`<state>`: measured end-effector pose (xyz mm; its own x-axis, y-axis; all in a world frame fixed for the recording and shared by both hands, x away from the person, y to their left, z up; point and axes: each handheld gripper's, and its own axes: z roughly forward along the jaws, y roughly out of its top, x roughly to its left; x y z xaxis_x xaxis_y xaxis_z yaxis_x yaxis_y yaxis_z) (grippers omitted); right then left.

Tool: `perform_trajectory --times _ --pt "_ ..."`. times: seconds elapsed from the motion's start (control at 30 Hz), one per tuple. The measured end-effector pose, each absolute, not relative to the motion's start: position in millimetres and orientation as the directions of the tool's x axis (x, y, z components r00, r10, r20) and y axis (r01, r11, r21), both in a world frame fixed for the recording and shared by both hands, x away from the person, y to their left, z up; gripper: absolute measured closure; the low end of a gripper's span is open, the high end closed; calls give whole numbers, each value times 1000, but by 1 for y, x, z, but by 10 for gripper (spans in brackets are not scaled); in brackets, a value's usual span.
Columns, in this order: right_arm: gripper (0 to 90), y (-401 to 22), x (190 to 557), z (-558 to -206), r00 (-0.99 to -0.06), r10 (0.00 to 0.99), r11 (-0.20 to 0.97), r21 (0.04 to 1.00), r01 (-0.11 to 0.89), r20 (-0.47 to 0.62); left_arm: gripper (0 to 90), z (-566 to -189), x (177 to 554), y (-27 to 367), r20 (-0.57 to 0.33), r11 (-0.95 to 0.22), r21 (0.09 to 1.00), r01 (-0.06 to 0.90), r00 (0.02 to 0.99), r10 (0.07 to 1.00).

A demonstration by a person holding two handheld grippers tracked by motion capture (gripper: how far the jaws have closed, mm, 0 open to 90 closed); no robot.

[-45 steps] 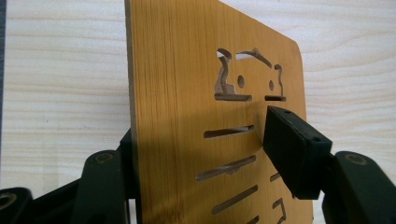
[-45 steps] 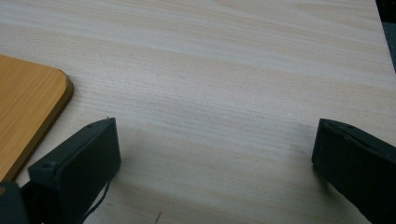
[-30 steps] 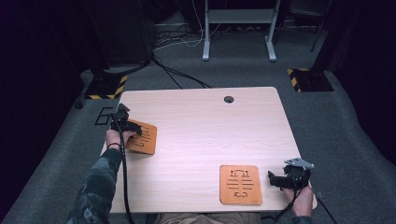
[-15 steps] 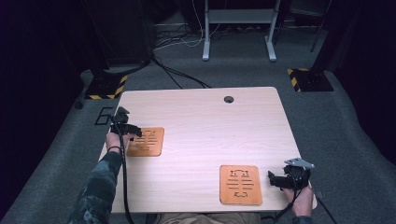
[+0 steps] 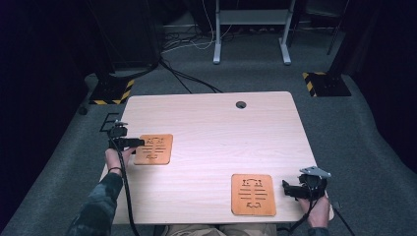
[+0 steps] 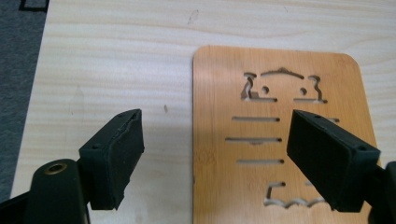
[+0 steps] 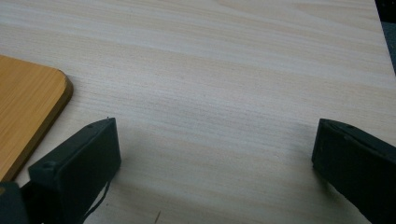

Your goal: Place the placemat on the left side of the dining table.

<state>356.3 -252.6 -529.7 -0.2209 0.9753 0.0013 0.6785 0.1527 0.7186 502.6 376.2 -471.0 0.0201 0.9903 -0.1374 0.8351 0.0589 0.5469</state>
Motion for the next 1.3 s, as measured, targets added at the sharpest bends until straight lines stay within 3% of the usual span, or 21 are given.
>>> perform_trajectory --times 0.67,1.1,1.3 --pt "3 -253 356 -530 -217 976 150 719 679 1 154 -485 408 377 -42 -49 726 685 116 992" --pt "2 -252 356 -530 -212 977 145 718 680 3 150 -515 354 370 50 -136 736 664 147 988" --pt "2 -253 356 -530 -214 977 148 719 679 1 147 -528 352 371 15 -113 733 671 150 989"
